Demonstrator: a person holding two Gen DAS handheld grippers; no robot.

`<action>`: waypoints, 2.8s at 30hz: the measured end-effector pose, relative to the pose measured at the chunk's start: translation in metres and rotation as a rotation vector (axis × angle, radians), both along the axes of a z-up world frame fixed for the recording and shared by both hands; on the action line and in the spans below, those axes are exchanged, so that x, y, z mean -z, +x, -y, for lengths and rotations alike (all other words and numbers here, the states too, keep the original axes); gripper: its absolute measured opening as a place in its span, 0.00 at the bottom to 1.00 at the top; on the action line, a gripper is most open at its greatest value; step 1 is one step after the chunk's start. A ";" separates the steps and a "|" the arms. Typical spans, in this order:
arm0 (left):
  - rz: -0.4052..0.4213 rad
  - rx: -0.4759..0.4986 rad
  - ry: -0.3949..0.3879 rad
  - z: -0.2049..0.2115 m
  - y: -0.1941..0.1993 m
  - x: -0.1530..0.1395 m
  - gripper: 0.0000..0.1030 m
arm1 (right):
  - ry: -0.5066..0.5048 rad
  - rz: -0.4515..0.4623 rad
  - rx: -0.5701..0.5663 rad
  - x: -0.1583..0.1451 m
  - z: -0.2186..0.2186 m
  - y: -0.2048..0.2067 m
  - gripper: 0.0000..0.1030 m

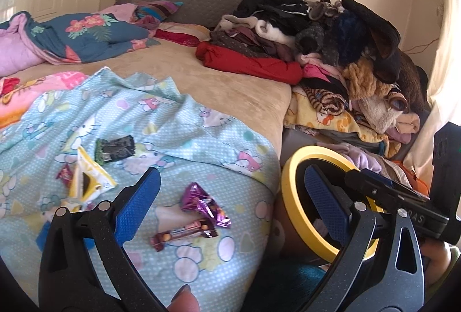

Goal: Collect trash
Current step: 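Move both open tools back over the remaining trash on the sheet, then grasp the yellow-white wrapper with the left tool while the right tool grasps the purple wrapper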

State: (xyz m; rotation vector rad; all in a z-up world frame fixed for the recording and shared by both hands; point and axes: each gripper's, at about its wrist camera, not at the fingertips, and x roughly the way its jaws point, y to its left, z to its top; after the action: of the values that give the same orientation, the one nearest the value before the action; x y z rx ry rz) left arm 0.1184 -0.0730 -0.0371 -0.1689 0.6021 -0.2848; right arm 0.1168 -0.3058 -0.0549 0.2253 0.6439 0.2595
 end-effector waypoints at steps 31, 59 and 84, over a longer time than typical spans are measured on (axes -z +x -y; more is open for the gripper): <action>0.003 -0.214 -0.033 -0.105 -0.005 0.001 0.89 | -0.091 0.012 -0.211 0.003 -0.110 -0.005 0.79; -0.182 -0.253 -0.029 -0.157 0.016 0.072 0.75 | -0.141 -0.210 -0.215 0.060 -0.159 0.075 0.79; -0.277 -0.250 0.044 -0.145 0.037 0.104 0.34 | -0.065 -0.260 -0.199 0.076 -0.161 0.098 0.32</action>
State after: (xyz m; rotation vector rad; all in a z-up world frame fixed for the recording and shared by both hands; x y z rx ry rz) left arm 0.1557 0.0724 -0.1414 -0.2406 0.8523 -0.0047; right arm 0.2149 -0.1452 -0.1312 0.1327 0.9332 0.4042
